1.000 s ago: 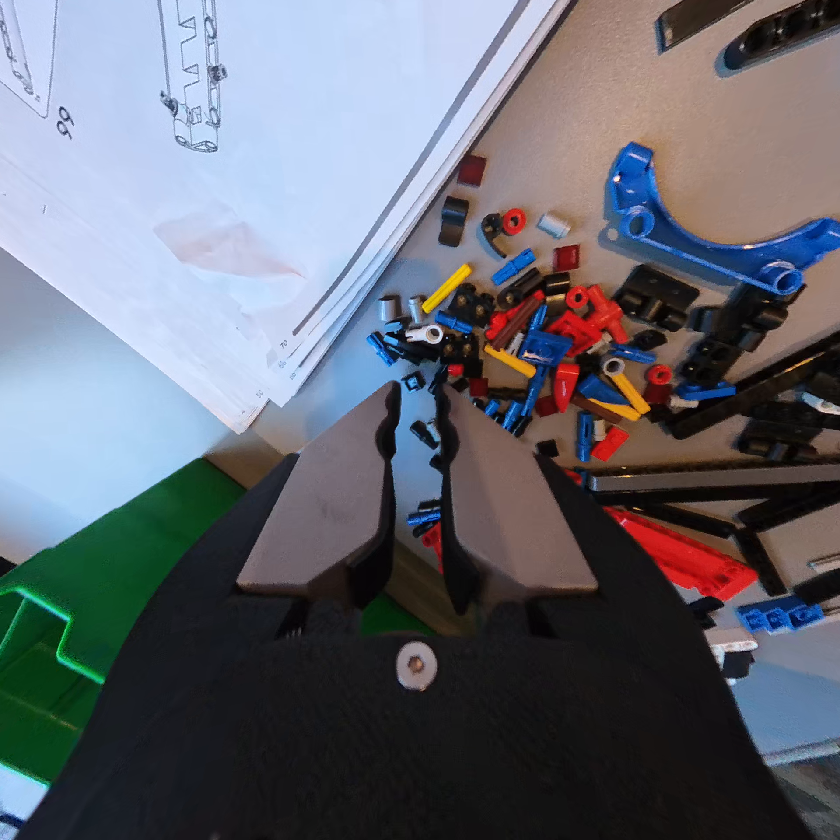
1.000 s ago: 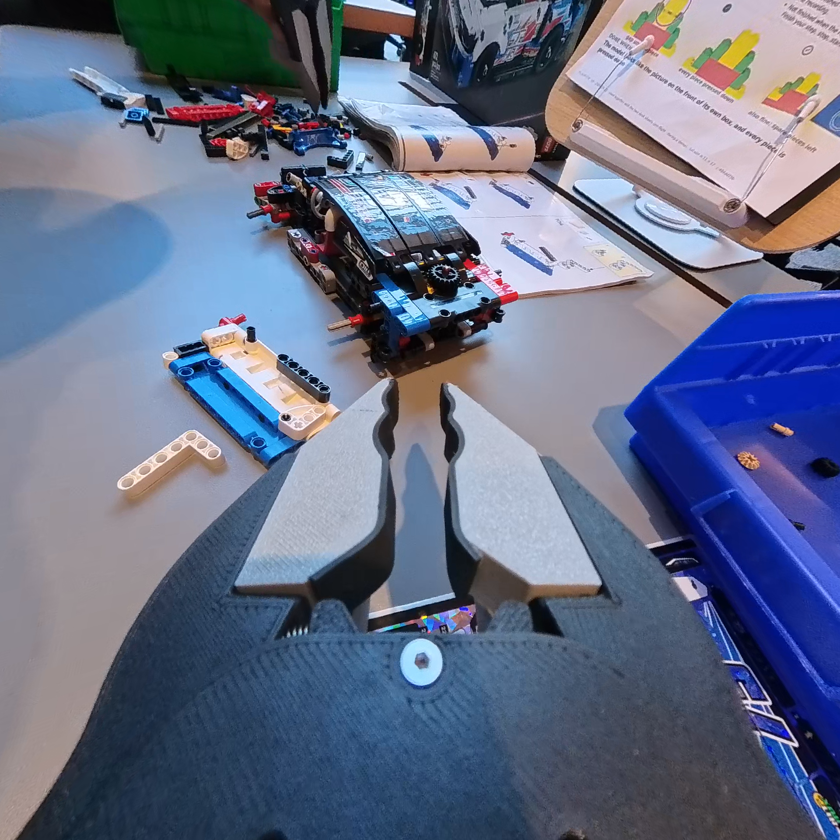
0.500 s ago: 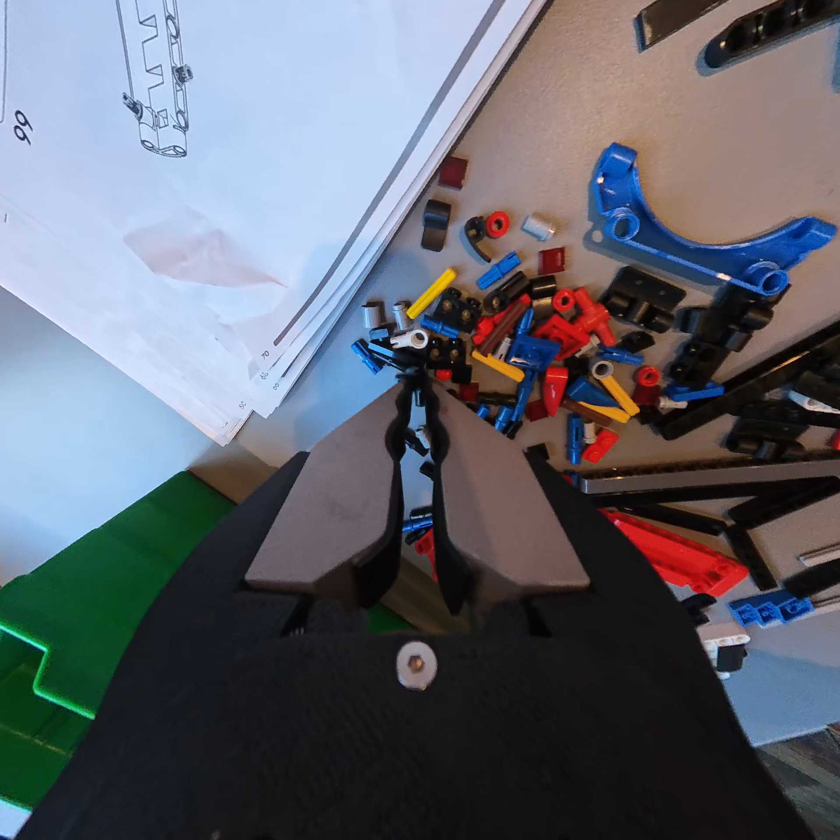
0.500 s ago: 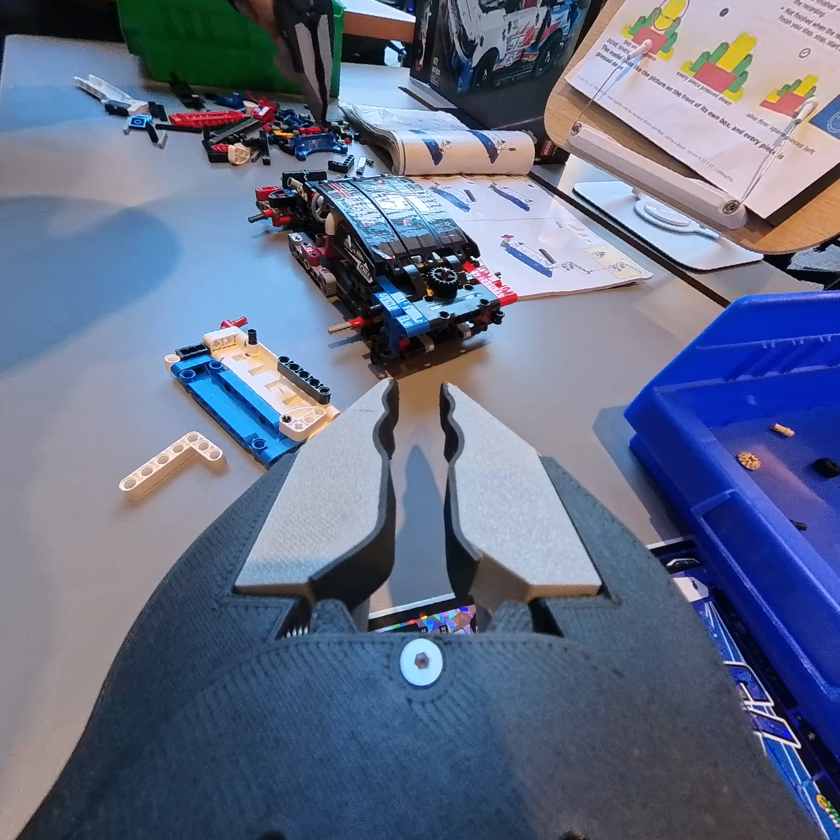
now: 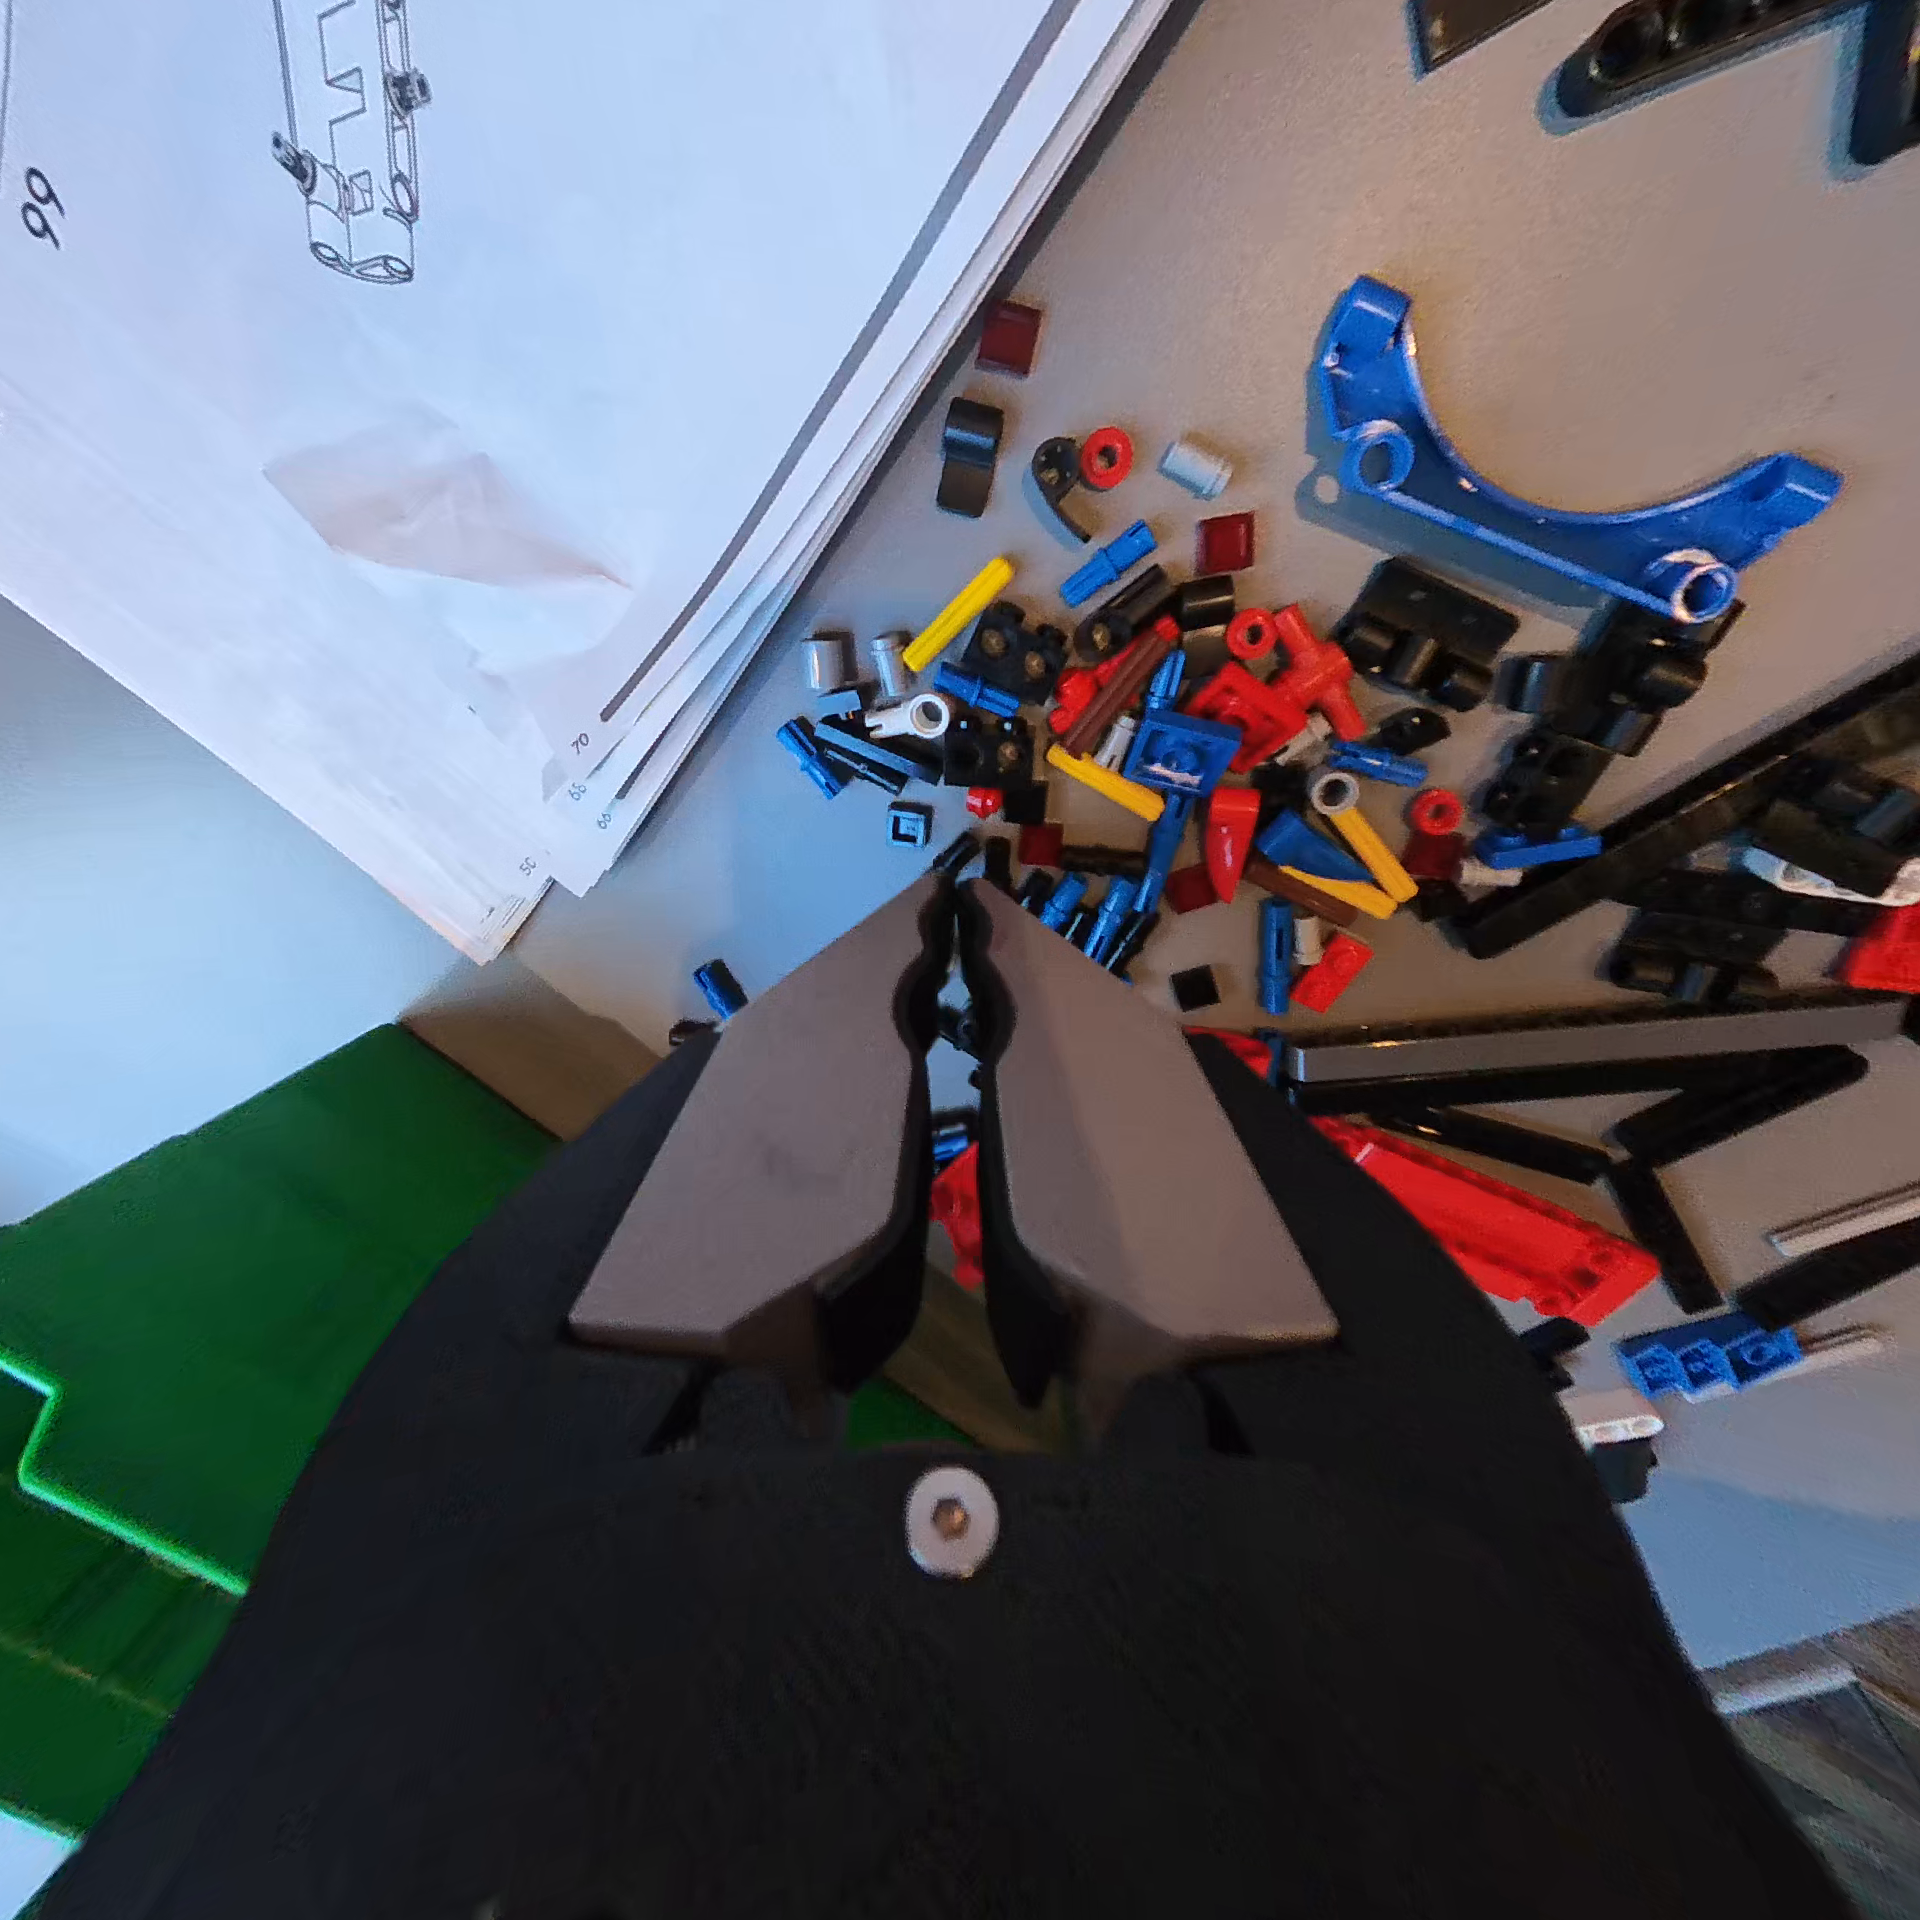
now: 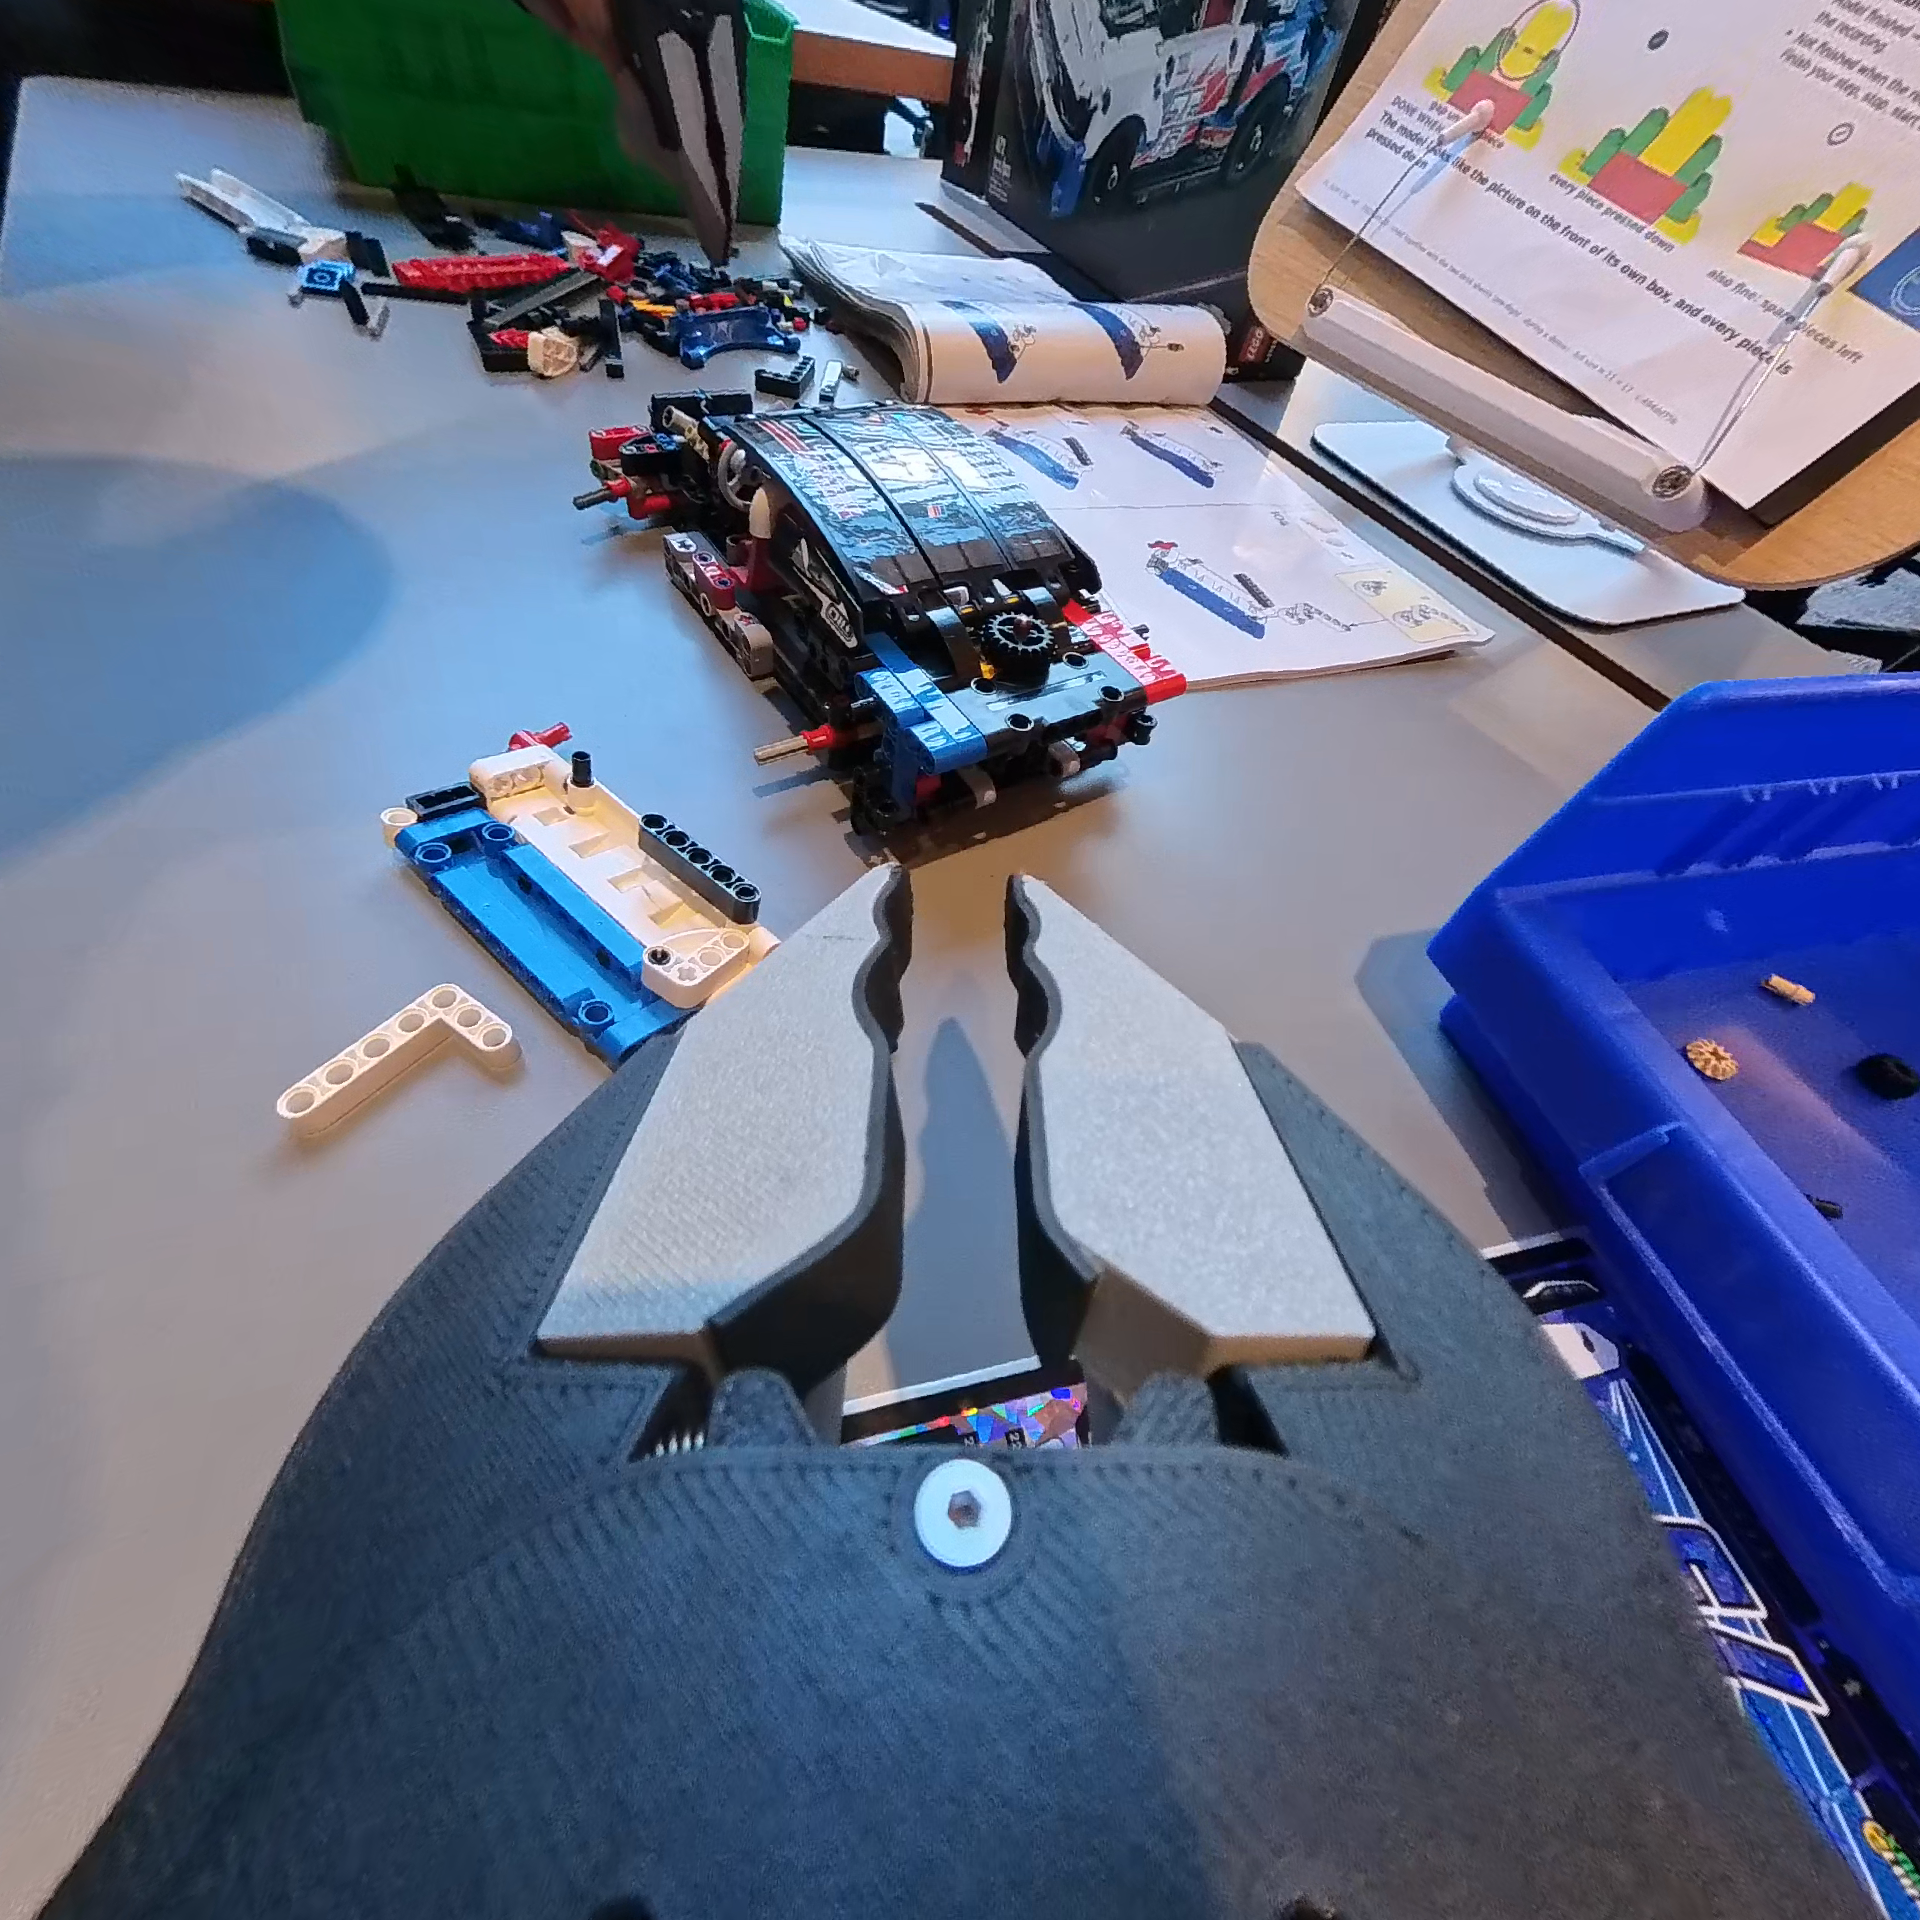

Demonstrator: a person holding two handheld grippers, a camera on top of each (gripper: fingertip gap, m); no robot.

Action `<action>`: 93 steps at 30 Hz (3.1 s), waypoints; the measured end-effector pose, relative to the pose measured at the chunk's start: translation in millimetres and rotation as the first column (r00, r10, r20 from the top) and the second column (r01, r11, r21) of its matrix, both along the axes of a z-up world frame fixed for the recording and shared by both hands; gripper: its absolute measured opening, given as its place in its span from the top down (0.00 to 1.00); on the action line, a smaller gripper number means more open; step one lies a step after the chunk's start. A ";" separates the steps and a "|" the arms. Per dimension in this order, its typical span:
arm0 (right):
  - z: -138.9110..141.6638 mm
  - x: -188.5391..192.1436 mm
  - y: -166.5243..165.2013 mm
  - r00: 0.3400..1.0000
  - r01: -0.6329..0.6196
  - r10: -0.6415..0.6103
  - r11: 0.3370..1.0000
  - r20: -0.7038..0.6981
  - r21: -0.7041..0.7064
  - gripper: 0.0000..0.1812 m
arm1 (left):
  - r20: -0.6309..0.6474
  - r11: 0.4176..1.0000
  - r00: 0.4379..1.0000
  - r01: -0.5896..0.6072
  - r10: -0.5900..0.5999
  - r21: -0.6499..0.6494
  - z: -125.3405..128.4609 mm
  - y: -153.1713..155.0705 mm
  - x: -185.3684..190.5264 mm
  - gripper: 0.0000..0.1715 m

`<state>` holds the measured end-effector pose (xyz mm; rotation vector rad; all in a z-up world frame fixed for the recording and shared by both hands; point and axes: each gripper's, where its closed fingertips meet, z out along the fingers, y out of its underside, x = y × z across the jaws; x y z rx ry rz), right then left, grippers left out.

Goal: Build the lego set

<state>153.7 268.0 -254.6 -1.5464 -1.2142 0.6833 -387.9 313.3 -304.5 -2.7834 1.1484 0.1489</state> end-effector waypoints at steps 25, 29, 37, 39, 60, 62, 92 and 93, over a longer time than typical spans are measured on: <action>0.8 0.8 1.7 1.000 0.003 -0.003 1.000 -0.013 -0.019 0.92 | -0.030 0.994 0.996 0.076 -0.079 -0.083 -8.8 1.7 -4.7 0.98; 1.6 1.2 1.6 1.000 0.003 -0.003 1.000 -0.019 -0.019 0.92 | -0.030 0.995 0.997 0.074 -0.076 -0.067 -8.9 1.2 -4.3 0.99; 3.4 1.5 0.4 1.000 0.000 0.000 1.000 -0.026 -0.006 0.93 | 0.001 1.000 1.000 0.012 -0.012 -0.022 -5.3 -5.0 -4.5 0.99; 3.6 1.6 0.1 1.000 -0.001 0.001 1.000 -0.027 -0.003 0.93 | -0.002 1.000 1.000 0.007 -0.007 -0.012 -1.2 -7.0 -5.5 0.99; 15.4 5.0 -6.7 0.995 -0.022 0.025 0.999 -0.097 0.026 0.94 | 0.338 0.913 0.868 0.261 -0.364 0.314 57.5 -101.8 300.5 1.00; 14.9 2.2 -11.6 0.994 -0.048 0.049 0.999 -0.096 0.013 0.93 | 0.459 0.911 0.798 0.262 -0.389 0.317 47.8 -120.8 361.6 1.00; -9.4 -28.6 -70.7 0.968 -0.244 0.251 0.955 0.016 -0.171 1.00 | 0.554 0.868 0.719 0.141 -0.420 0.475 29.2 -113.9 520.7 1.00; -8.9 -27.8 -69.9 0.969 -0.241 0.246 0.956 0.013 -0.170 1.00 | 0.566 0.873 0.715 0.130 -0.412 0.471 30.0 -112.9 521.0 1.00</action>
